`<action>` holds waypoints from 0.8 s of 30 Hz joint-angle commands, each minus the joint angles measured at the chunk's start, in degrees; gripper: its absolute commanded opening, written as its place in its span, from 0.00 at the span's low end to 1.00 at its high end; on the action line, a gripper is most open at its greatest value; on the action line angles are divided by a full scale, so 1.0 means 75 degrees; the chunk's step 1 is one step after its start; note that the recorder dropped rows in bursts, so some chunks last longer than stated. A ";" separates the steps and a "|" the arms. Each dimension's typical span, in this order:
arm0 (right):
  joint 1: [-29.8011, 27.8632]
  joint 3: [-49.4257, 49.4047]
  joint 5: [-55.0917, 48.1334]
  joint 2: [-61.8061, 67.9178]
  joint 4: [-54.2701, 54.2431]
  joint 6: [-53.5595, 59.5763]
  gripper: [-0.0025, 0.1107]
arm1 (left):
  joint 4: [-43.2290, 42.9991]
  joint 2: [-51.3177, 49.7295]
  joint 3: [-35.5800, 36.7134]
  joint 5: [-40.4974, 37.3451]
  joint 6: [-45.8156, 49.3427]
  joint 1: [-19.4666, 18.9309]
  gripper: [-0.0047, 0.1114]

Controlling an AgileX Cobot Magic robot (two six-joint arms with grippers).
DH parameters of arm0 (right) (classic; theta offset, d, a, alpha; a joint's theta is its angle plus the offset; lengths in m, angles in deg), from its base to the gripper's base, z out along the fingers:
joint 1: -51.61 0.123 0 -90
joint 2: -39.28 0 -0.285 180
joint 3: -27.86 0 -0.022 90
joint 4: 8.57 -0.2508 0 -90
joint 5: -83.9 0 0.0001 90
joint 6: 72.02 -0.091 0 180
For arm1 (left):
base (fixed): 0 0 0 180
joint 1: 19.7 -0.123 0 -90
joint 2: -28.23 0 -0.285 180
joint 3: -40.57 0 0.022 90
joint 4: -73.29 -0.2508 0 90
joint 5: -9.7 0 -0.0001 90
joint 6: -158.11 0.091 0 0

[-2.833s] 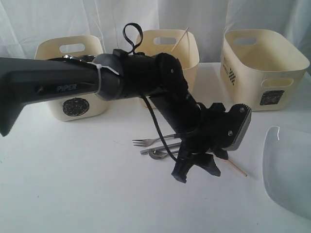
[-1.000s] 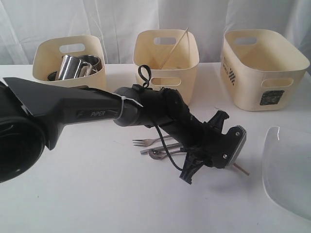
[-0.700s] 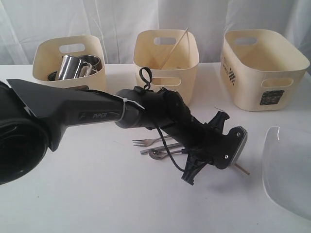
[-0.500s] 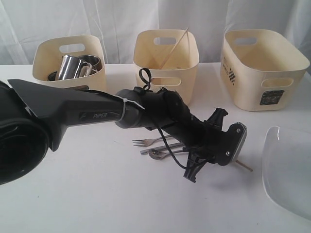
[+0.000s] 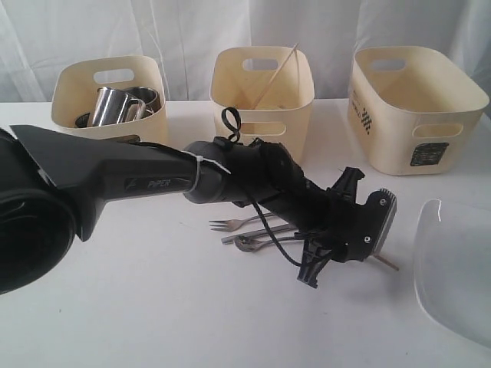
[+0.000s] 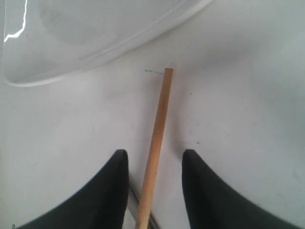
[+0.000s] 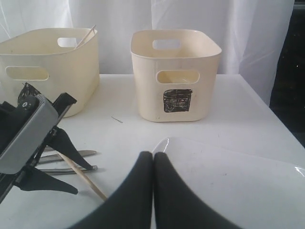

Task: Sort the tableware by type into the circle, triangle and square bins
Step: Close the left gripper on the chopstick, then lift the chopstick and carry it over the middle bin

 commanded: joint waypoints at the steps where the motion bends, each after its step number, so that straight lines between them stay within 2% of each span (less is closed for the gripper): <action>1: 0.0017 -0.0044 0.0057 -0.0052 0.0035 0.0012 0.02 | 0.0149 -0.0104 0.0033 -0.0011 0.0486 0.0040 0.41; 11: 0.0017 -0.0044 0.0057 -0.0052 0.0035 0.0012 0.02 | 0.0407 -0.0299 0.0022 0.0078 0.1196 0.0023 0.41; 19: 0.0017 -0.0044 0.0057 -0.0052 0.0035 0.0012 0.02 | 0.0529 -0.0599 0.0022 0.0196 0.1196 0.0023 0.41; 21: 0.0017 -0.0044 0.0057 -0.0052 0.0035 0.0012 0.02 | 0.0565 -0.0662 0.0022 -0.0102 0.1177 0.0023 0.36; 24: 0.0017 -0.0044 0.0057 -0.0052 0.0035 0.0012 0.02 | 0.0565 -0.0681 0.0022 -0.0724 0.1163 0.0023 0.19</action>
